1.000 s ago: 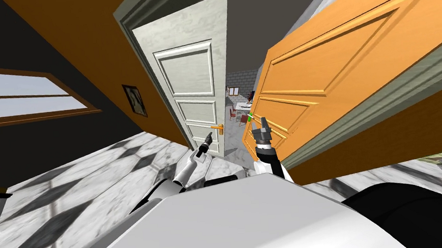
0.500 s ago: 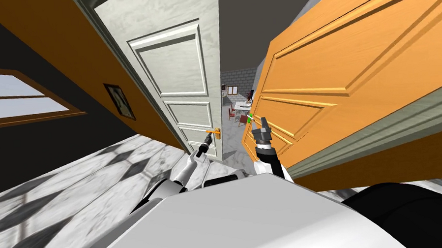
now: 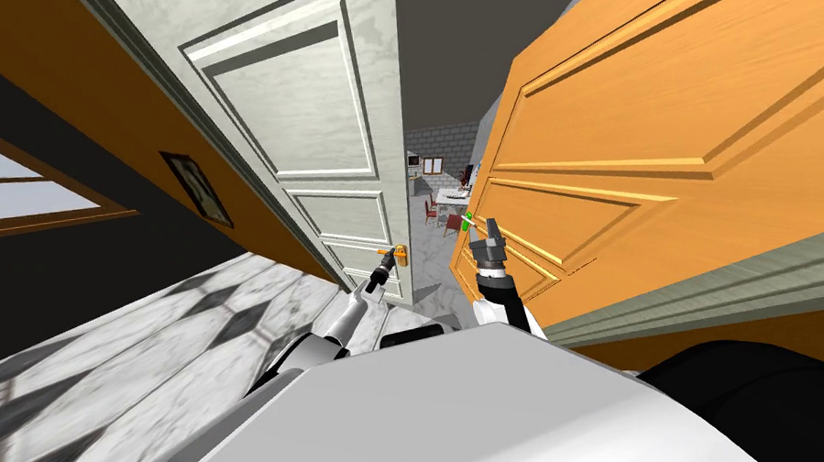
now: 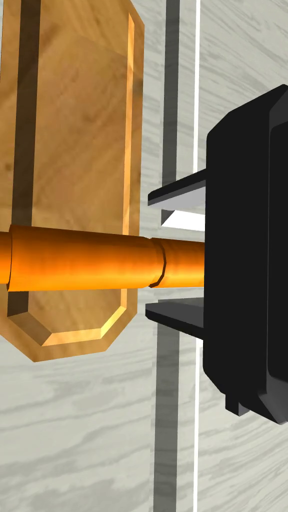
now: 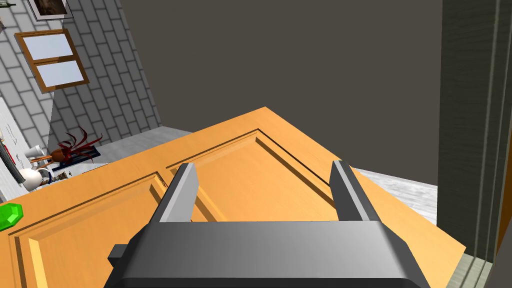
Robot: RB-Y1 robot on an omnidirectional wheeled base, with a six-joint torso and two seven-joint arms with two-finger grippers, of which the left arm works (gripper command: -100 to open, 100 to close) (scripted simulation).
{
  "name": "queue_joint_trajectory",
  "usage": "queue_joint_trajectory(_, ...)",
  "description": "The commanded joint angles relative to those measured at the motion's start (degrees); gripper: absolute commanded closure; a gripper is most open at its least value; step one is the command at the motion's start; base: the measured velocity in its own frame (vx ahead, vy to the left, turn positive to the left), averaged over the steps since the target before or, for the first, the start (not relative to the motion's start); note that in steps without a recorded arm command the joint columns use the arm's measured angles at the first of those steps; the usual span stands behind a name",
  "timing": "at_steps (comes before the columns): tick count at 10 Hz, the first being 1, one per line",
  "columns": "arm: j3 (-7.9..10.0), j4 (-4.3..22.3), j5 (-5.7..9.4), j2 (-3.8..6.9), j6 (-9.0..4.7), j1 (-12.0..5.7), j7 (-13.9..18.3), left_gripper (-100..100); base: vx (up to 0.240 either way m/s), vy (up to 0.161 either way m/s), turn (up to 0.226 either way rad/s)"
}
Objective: Push the door open
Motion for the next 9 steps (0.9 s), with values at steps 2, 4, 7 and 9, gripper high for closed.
queue_joint_trajectory(2, -0.01, 0.0, 0.0, 0.01, 0.0, 0.03, 0.01, 100, -0.021, 0.009, -0.005)
queue_joint_trajectory(4, -0.01, 0.0, 0.0, 0.01, 0.0, 0.03, 0.01, 100, -0.013, 0.004, 0.003)
queue_joint_trajectory(7, 1.33, 0.2, 0.08, -0.09, 0.31, 0.11, -1.01, 100, 0.072, -0.041, 0.034)
queue_joint_trajectory(9, 2.93, 0.29, 0.2, -0.3, 0.52, 0.1, -2.18, 100, 0.158, -0.116, 0.068)
